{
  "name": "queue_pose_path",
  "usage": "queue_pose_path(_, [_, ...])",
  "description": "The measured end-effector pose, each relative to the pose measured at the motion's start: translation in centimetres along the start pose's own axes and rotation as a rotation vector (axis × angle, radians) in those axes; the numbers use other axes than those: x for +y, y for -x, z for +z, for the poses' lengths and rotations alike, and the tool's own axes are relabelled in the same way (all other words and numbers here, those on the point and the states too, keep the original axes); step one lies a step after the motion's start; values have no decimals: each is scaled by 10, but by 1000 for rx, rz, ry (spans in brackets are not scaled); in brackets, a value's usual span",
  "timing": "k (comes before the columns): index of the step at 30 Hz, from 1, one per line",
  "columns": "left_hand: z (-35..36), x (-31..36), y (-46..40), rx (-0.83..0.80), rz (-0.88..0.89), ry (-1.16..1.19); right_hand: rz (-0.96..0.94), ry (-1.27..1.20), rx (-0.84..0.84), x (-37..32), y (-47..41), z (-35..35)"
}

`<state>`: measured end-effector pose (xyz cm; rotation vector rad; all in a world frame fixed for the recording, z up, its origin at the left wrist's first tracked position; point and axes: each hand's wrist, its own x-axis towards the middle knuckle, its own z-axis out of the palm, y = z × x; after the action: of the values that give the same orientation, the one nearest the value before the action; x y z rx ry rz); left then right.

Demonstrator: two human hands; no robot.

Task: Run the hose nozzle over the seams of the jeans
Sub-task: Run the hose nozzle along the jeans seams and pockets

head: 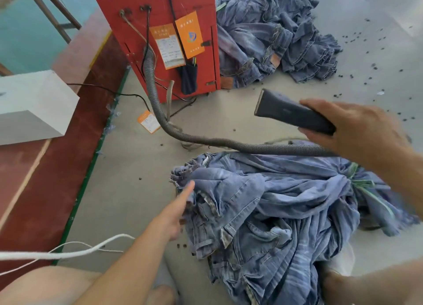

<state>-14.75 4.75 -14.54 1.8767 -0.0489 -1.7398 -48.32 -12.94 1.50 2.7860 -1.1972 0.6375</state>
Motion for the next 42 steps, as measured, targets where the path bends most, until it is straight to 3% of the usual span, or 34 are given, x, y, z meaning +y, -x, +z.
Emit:
queue_pose_path(3, [-1,-22,-2,-53,-157,-217,14,29,1,11,2,-6])
queue_pose_path(6, [-9,-26,-9,-15,-133,-261,-41,-3,-236,7,12,9])
queue_pose_path(8, [-13,-13,-11,-61,65,-14,-108,39,-406,-2,21,29])
queue_pose_path(10, [-24,5,-11,-223,248,412,-175,75,-563,-8,33,52])
queue_pose_path(11, [-29,13,-9,-292,288,520,-188,81,-622,-10,38,59])
queue_pose_path(12, [-34,18,-6,-314,296,476,-198,73,-644,-11,42,65])
queue_pose_path(14, [-31,17,0,-252,248,114,-207,55,-623,-10,45,69])
queue_pose_path(16, [-27,10,-2,-182,204,-77,-187,36,-594,-10,43,69])
queue_pose_path(18, [-24,8,-4,-165,231,-21,-146,17,-598,-10,38,67])
queue_pose_path(20, [-28,16,1,-159,266,182,-109,11,-630,-8,33,65])
queue_pose_path(24, [-35,23,4,-287,316,402,-50,48,-659,-5,24,66])
queue_pose_path(29, [-32,17,9,-357,327,400,42,54,-597,-11,10,79])
queue_pose_path(34, [-34,12,15,-412,336,365,53,33,-719,-38,-15,93])
queue_pose_path(38, [-39,6,16,-339,363,308,-112,-107,-714,-80,-26,101])
queue_pose_path(42, [-50,5,15,-157,507,237,-44,-341,-636,-76,-40,92])
